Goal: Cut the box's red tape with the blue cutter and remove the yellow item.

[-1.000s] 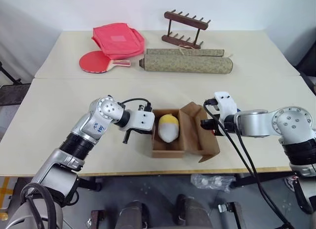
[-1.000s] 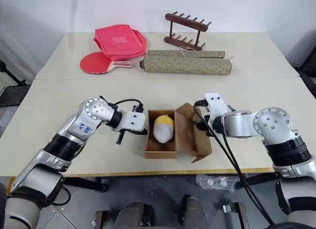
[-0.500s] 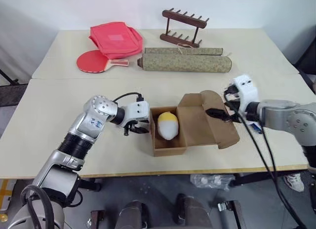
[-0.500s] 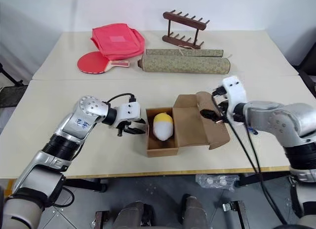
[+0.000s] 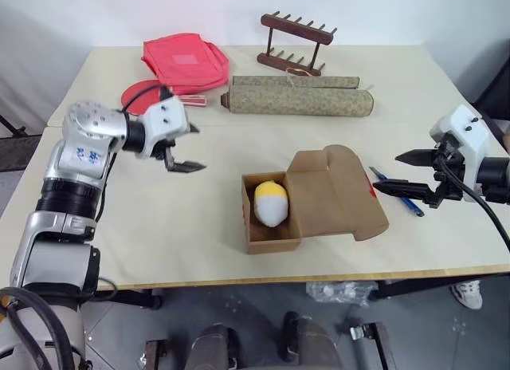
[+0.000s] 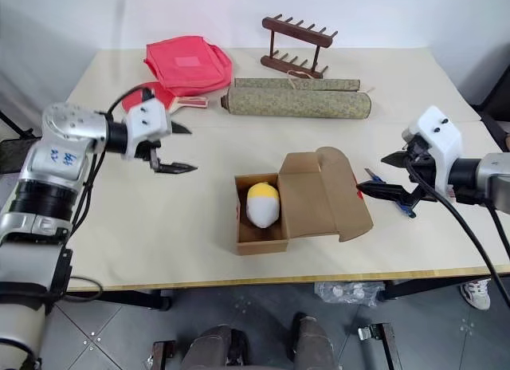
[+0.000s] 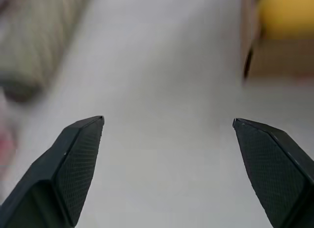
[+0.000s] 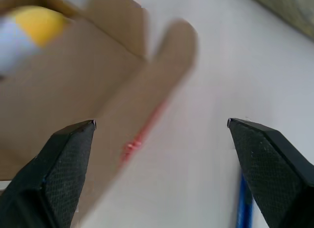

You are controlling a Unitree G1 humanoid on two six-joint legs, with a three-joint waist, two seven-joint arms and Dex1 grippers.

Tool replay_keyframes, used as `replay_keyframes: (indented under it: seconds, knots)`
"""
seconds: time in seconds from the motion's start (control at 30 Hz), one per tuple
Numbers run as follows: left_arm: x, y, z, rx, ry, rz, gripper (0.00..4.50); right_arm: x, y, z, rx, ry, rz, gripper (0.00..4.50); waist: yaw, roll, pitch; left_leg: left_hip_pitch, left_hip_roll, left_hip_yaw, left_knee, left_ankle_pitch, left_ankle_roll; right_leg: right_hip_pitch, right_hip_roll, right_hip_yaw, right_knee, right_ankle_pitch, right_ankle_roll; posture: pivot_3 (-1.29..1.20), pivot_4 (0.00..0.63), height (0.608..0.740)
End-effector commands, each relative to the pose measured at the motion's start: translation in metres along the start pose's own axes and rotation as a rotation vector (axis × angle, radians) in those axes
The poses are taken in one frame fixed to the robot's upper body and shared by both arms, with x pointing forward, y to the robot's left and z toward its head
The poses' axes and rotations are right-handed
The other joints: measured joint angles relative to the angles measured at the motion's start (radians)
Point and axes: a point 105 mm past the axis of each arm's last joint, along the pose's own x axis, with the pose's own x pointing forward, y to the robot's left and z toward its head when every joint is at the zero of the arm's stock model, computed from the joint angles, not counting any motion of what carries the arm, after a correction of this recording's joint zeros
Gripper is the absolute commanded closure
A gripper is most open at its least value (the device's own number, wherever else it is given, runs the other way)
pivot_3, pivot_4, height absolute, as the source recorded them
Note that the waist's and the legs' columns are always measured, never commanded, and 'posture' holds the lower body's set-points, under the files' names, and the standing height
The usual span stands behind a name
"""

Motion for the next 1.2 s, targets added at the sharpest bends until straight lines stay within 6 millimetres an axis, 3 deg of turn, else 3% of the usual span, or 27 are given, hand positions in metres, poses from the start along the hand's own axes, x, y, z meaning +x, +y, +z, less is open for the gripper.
replay_keyframes:
  seconds: [0.03, 0.1, 0.3, 0.53, 0.67, 0.93, 1.07, 1.2]
  knots:
    - [0.020, -0.014, 0.038, 0.081, -0.131, -0.124, 0.04, -0.008, 0.011, 0.016, -0.103, -0.063, 0.034, 0.00, 0.002, 0.000, 0.000, 0.000, 0.000, 0.000, 0.000, 0.000, 0.000, 0.000, 0.000, 0.000, 0.000, 0.000, 0.000, 0.00, 0.150, 0.740]
    - [0.038, -0.023, 0.051, 0.081, -0.179, -0.188, 0.04, -0.009, 0.016, 0.017, -0.121, -0.078, 0.047, 0.00, 0.003, 0.000, 0.000, 0.000, 0.000, 0.001, 0.001, 0.000, 0.000, 0.000, 0.001, 0.000, 0.001, 0.000, 0.000, 0.00, 0.150, 0.740]
    - [0.079, -0.068, 0.058, 0.098, -0.166, -0.426, 0.04, -0.009, 0.039, 0.022, -0.184, -0.118, 0.097, 0.00, 0.001, -0.001, 0.001, 0.001, 0.000, 0.000, 0.001, 0.000, 0.000, 0.000, 0.001, 0.000, 0.001, 0.000, 0.000, 0.00, 0.150, 0.740]
    - [0.093, -0.096, 0.034, 0.183, -0.024, -0.558, 0.04, -0.017, 0.045, 0.013, -0.154, -0.130, 0.032, 0.00, 0.002, -0.001, 0.001, 0.001, 0.001, -0.001, 0.002, 0.000, 0.000, 0.000, 0.001, 0.001, 0.002, 0.000, 0.000, 0.00, 0.150, 0.740]
    - [0.099, -0.091, 0.017, 0.228, 0.081, -0.524, 0.93, -0.018, 0.048, 0.009, -0.144, -0.131, 0.012, 0.00, 0.010, -0.001, 0.000, 0.001, 0.001, -0.002, 0.003, 0.000, 0.000, 0.001, 0.000, 0.001, 0.002, 0.000, -0.001, 0.00, 0.150, 0.740]
    - [0.101, -0.084, 0.036, 0.244, -0.015, -0.496, 3.42, -0.019, 0.046, 0.006, -0.142, -0.129, -0.008, 0.00, 0.010, -0.001, 0.000, 0.001, 0.001, -0.003, 0.004, 0.000, 0.000, 0.001, 0.000, 0.001, 0.003, 0.001, -0.002, 0.00, 0.150, 0.740]
    - [0.098, -0.073, 0.049, 0.217, -0.071, -0.444, 4.44, -0.020, 0.043, 0.007, -0.153, -0.124, -0.008, 0.00, 0.011, -0.001, 0.001, 0.001, 0.001, -0.003, 0.004, 0.000, 0.000, 0.001, 0.000, 0.001, 0.003, 0.001, -0.002, 0.00, 0.150, 0.740]
    - [0.086, -0.059, 0.060, 0.143, -0.118, -0.375, 4.49, -0.021, 0.039, 0.010, -0.175, -0.125, -0.013, 0.00, 0.010, -0.001, 0.001, 0.001, 0.001, -0.002, 0.004, 0.000, 0.000, 0.001, 0.000, 0.001, 0.003, 0.001, -0.002, 0.00, 0.150, 0.740]
